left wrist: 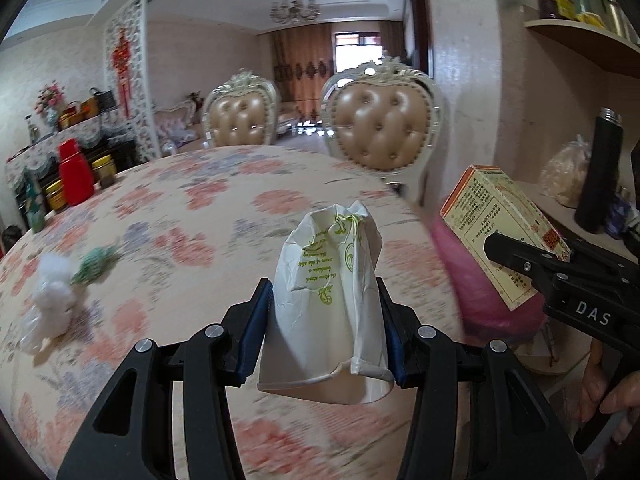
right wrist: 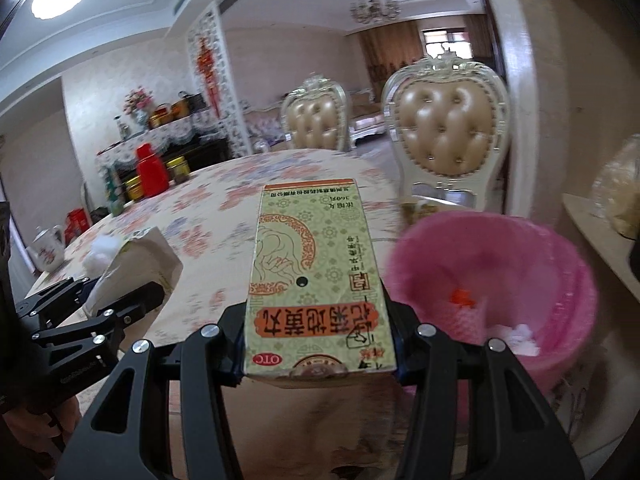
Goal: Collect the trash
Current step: 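Lift the paper bag and medicine box and carry them to the pink bin, then open both tools over the pink bin to drop the bag and box, then move both open tools away from the bin back over the table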
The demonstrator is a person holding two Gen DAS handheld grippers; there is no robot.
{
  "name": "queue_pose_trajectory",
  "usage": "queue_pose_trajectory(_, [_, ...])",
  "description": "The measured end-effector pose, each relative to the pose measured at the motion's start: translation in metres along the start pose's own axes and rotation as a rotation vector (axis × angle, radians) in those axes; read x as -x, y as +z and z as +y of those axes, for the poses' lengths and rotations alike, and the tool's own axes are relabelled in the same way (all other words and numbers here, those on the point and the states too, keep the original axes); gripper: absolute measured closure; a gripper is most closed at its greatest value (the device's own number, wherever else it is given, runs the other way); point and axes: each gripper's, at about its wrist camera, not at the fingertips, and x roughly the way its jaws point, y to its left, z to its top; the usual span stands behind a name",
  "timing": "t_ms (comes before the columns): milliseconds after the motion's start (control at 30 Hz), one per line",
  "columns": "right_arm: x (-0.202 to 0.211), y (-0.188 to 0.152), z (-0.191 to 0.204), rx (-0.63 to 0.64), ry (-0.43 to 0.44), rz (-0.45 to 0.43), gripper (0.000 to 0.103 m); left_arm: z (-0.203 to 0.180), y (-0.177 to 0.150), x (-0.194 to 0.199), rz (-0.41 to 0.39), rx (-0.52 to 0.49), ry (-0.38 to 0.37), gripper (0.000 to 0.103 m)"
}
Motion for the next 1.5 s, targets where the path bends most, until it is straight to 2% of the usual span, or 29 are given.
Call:
queue_pose_trajectory(333, [0.019, 0.004, -0.079, -0.073, -0.161, -0.040, 0.053, -0.060, 0.031, -0.032, -0.036, -0.069, -0.161, 0.056])
queue_pose_trajectory(567, [0.021, 0.005, -0.123, -0.123, -0.245, -0.051, 0.053, -0.098, 0.056, -0.065, -0.022, -0.076, -0.313, 0.056])
queue_pose_trajectory(700, [0.020, 0.004, -0.144, -0.142, -0.277, -0.050, 0.053, -0.120, 0.069, -0.089, -0.004, -0.093, -0.381, 0.056])
queue_pose_trajectory(1000, [0.012, 0.011, -0.166, -0.161, -0.280, -0.048, 0.052, -0.146, 0.082, -0.135, 0.049, -0.078, -0.463, 0.053])
queue_pose_trajectory(1033, [0.011, 0.012, -0.168, -0.161, -0.276, -0.053, 0.051, -0.148, 0.082, -0.137, 0.052, -0.077, -0.464, 0.052])
queue_pose_trajectory(1100, [0.009, 0.013, -0.172, -0.169, -0.269, -0.058, 0.040, -0.145, 0.083, -0.141, 0.050, -0.068, -0.448, 0.041])
queue_pose_trajectory(1133, [0.010, 0.014, -0.172, -0.173, -0.267, -0.065, 0.037, -0.142, 0.082, -0.141, 0.046, -0.054, -0.441, 0.028])
queue_pose_trajectory(1167, [0.011, 0.015, -0.173, -0.179, -0.268, -0.071, 0.034, -0.139, 0.082, -0.141, 0.038, -0.040, -0.437, 0.022])
queue_pose_trajectory(1300, [0.018, 0.016, -0.168, -0.190, -0.272, -0.086, 0.032, -0.120, 0.080, -0.134, 0.031, 0.000, -0.399, 0.020])
queue_pose_trajectory(1367, [0.024, 0.015, -0.164, -0.187, -0.274, -0.089, 0.032, -0.106, 0.078, -0.126, 0.023, 0.027, -0.372, 0.012])
queue_pose_trajectory(1500, [0.036, 0.015, -0.153, -0.178, -0.267, -0.099, 0.032, -0.081, 0.074, -0.108, 0.016, 0.056, -0.323, 0.010])
